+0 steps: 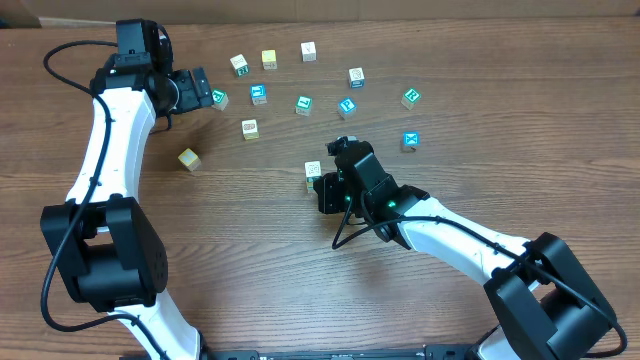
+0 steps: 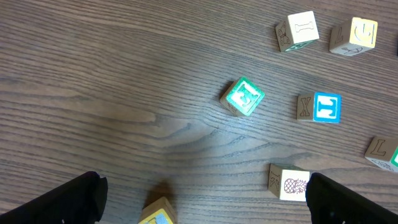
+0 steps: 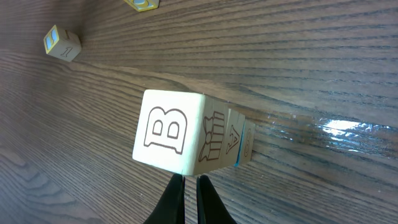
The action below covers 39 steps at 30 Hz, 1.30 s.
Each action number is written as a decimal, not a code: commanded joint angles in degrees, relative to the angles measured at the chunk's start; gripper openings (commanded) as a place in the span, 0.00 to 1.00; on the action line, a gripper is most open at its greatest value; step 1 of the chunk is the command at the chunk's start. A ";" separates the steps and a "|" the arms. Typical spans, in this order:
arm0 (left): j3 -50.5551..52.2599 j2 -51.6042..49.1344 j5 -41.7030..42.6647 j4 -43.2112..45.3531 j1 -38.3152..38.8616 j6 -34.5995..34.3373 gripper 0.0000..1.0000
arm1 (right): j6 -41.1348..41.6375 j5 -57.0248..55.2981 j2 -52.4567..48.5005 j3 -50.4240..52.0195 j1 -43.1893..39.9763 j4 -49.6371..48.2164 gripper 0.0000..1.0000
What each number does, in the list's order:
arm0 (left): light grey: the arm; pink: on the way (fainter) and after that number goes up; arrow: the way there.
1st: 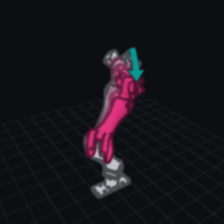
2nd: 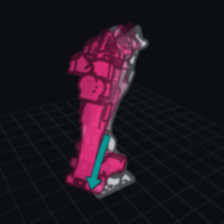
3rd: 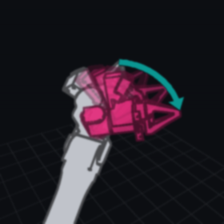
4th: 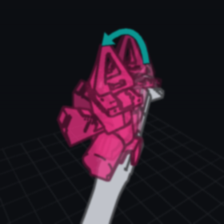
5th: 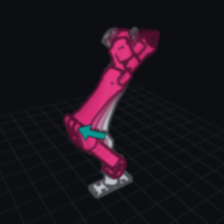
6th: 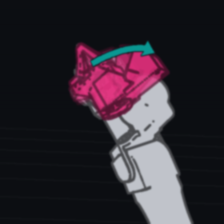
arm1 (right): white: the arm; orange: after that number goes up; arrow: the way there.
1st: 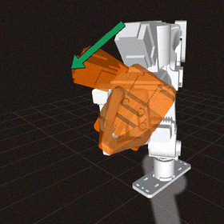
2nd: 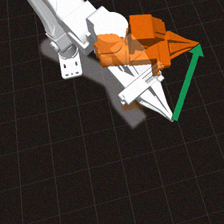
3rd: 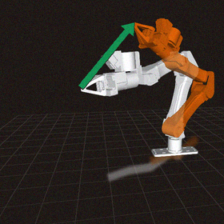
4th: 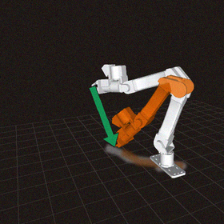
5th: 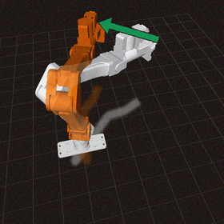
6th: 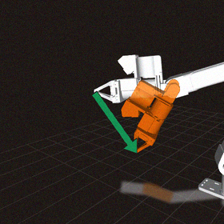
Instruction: Form a tower
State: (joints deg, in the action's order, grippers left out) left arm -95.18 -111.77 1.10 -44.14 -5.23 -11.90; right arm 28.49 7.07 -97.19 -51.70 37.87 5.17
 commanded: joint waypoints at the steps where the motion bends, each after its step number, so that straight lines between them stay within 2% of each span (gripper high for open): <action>1: 0.02 1.60 -0.02 0.20 0.39 -0.52 1.00 | -0.48 0.59 -0.37 0.33 0.02 -0.35 0.04; 39: 0.02 1.60 -0.02 0.22 0.39 -0.52 1.00 | -0.48 3.30 -0.37 0.33 0.02 -2.14 0.04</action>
State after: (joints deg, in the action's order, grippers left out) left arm -95.18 -111.77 1.10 -44.14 -5.23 -11.90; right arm 28.45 10.11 -97.19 -51.70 37.87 3.62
